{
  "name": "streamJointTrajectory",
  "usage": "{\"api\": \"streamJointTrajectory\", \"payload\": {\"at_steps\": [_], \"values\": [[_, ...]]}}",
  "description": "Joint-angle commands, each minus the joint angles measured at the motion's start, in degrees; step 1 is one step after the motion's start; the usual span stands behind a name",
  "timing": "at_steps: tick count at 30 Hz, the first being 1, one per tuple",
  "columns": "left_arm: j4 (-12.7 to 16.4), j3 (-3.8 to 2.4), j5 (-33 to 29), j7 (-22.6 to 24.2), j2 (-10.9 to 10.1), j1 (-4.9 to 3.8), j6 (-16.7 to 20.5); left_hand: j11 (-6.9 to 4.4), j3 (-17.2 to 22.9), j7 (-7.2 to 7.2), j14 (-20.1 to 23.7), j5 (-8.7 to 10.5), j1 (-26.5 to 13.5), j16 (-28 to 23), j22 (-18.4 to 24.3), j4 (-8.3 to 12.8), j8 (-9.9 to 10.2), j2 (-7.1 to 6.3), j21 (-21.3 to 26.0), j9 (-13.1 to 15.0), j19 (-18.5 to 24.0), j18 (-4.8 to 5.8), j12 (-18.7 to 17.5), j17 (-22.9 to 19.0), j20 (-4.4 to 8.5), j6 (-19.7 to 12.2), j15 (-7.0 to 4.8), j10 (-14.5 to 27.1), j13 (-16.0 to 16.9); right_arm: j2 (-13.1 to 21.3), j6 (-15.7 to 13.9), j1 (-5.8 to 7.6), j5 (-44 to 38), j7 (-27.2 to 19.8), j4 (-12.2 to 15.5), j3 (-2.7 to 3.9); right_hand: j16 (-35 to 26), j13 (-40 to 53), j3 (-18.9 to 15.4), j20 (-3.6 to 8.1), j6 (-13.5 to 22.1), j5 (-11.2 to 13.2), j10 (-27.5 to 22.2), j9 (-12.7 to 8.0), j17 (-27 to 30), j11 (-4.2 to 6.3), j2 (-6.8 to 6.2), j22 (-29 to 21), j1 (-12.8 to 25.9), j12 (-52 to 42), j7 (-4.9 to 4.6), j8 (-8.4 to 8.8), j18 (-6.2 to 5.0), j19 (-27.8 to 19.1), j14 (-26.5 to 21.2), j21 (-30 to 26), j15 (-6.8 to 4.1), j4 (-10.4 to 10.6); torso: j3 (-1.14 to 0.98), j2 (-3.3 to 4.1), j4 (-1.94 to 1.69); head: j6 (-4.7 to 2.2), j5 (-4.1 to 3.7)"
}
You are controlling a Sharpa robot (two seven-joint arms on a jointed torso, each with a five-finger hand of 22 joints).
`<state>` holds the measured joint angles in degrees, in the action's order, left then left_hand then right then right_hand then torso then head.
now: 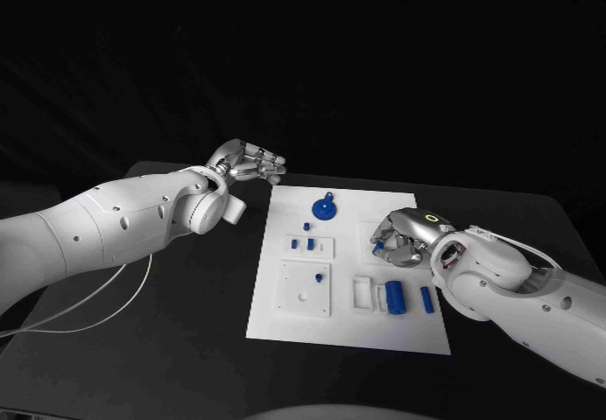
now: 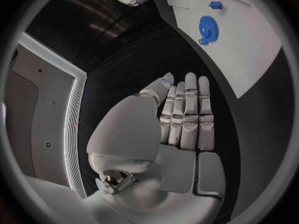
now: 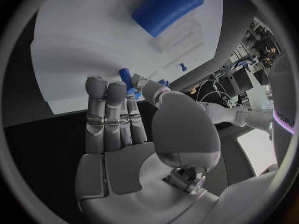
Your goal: Assemble the parts on the task board
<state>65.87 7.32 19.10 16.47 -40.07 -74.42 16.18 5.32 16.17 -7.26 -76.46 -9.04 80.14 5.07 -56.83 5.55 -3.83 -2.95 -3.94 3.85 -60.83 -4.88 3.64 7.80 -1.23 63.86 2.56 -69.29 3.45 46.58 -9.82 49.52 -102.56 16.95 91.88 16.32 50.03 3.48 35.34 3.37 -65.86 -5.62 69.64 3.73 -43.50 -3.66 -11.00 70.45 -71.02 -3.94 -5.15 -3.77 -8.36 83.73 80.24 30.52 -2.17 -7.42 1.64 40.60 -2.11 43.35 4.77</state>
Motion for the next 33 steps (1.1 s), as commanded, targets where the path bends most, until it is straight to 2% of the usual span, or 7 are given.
{"api": "streamJointTrajectory", "payload": {"at_steps": [1,5,8,14,23,26,33], "values": [[0.1,-0.05,-0.3,0.3,0.1,-0.01,-0.2,-0.03,0.0,0.16,-0.2,0.00,-0.5,0.3,0.1,-0.3,0.2,-0.13,0.1,0.0,-0.4,0.84,-0.2,0.1,-0.15,-0.4,-0.01,0.3,-0.1,0.0,-0.9,-0.09,-0.8,-0.2,0.2,-0.01,-0.3,0.1,0.1,0.10,-1.4,-0.1,1.5,0.2,0.0,0.63,0.38,0.3,0.1,-0.1,-0.01,0.05,-0.20,3.0,0.4,1.0,-0.21,0.4,0.01,0.00,0.01,0.08,0.10],[0.1,-0.05,-0.3,0.3,0.0,-0.01,-0.2,-0.04,0.0,0.18,-0.3,-0.03,-0.6,0.3,0.3,-0.5,0.2,-0.13,0.1,0.0,-0.4,0.85,-0.2,0.1,-0.18,-0.4,-0.02,0.3,-0.1,0.0,-1.7,-0.15,-0.8,-0.3,0.4,-0.01,-0.3,0.5,1.1,0.61,-3.2,2.4,6.0,0.4,-0.1,2.07,1.99,0.9,-1.7,-1.3,0.04,-0.19,0.40,3.1,0.5,2.8,-0.99,-0.5,-0.02,0.00,-0.01,0.16,0.08],[0.1,-0.05,-0.3,0.3,0.0,-0.01,-0.3,-0.04,0.0,0.18,-0.3,-0.03,-0.6,0.3,0.3,-0.5,0.2,-0.13,0.1,0.0,-0.4,0.85,-0.2,0.1,-0.18,-0.4,-0.02,0.3,-0.1,0.0,-2.3,-0.21,-1.3,-0.3,0.4,-0.01,-0.3,1.0,1.5,1.40,-5.2,2.4,9.4,0.6,-0.2,3.15,2.69,1.8,-3.1,-2.4,0.48,-0.22,1.17,3.2,0.7,4.8,-1.80,-2.1,-0.01,0.01,-0.02,0.17,0.09],[0.0,-0.05,-0.3,0.3,0.0,-0.01,-0.4,-0.04,0.0,0.18,-0.3,-0.03,-0.6,0.3,0.3,-0.5,0.2,-0.13,0.1,0.0,-0.4,0.85,-0.2,0.1,-0.18,-0.4,-0.02,0.3,-0.1,0.0,-2.8,-0.26,-2.3,-0.2,0.5,0.00,-0.9,1.0,4.4,2.46,-6.7,2.8,11.6,0.5,-0.6,3.36,3.05,3.0,-2.5,-1.2,0.89,0.07,2.34,3.0,1.0,6.5,-2.27,-4.5,0.01,-0.01,-0.02,0.21,0.05],[0.0,-0.05,-0.3,0.3,0.1,-0.01,-0.4,-0.02,0.1,0.17,-0.2,0.03,-0.6,0.3,0.6,-0.7,0.2,-0.12,0.1,0.0,-0.5,0.86,-0.2,0.1,-0.18,-0.4,0.01,0.3,-0.1,0.2,-4.4,-0.28,-2.7,-0.7,0.7,0.10,-1.4,1.0,4.7,2.55,-6.9,2.8,12.2,0.4,-1.4,3.39,3.42,3.7,-2.1,-0.3,0.95,0.10,2.45,3.0,1.3,6.6,-2.31,-5.1,-0.01,-0.01,-0.02,0.15,0.12],[-0.2,-0.05,-0.5,0.3,0.3,0.04,-0.6,-0.02,0.1,0.17,-0.2,0.02,-0.6,0.3,0.7,-0.7,0.2,-0.14,0.1,0.0,-0.5,0.86,-0.2,0.1,-0.19,-0.4,0.02,0.3,-0.1,0.6,-4.3,-0.28,-0.8,-0.9,1.3,0.68,-1.5,1.0,4.9,2.58,-7.0,2.8,12.3,0.5,-1.5,3.44,3.31,3.8,-2.0,-0.3,0.99,0.08,2.46,3.1,1.4,6.7,-2.36,-5.0,-0.01,0.00,-0.09,-0.04,0.20],[-1.5,-0.06,-0.8,0.4,1.0,0.11,-0.7,0.01,0.1,0.15,-0.2,-0.13,-0.6,0.3,1.1,-0.9,0.2,-0.18,0.1,0.0,-0.5,0.85,-0.2,0.1,-0.20,-0.5,0.03,0.4,-0.1,1.4,-4.3,-0.18,2.6,-1.1,4.3,2.81,-1.6,1.0,5.0,2.58,-7.1,2.8,12.3,0.5,-1.5,3.43,3.31,4.0,-1.9,-0.3,1.00,0.09,2.48,3.1,1.5,7.0,-2.37,-5.1,0.00,-0.06,0.12,-0.35,0.53]]}}
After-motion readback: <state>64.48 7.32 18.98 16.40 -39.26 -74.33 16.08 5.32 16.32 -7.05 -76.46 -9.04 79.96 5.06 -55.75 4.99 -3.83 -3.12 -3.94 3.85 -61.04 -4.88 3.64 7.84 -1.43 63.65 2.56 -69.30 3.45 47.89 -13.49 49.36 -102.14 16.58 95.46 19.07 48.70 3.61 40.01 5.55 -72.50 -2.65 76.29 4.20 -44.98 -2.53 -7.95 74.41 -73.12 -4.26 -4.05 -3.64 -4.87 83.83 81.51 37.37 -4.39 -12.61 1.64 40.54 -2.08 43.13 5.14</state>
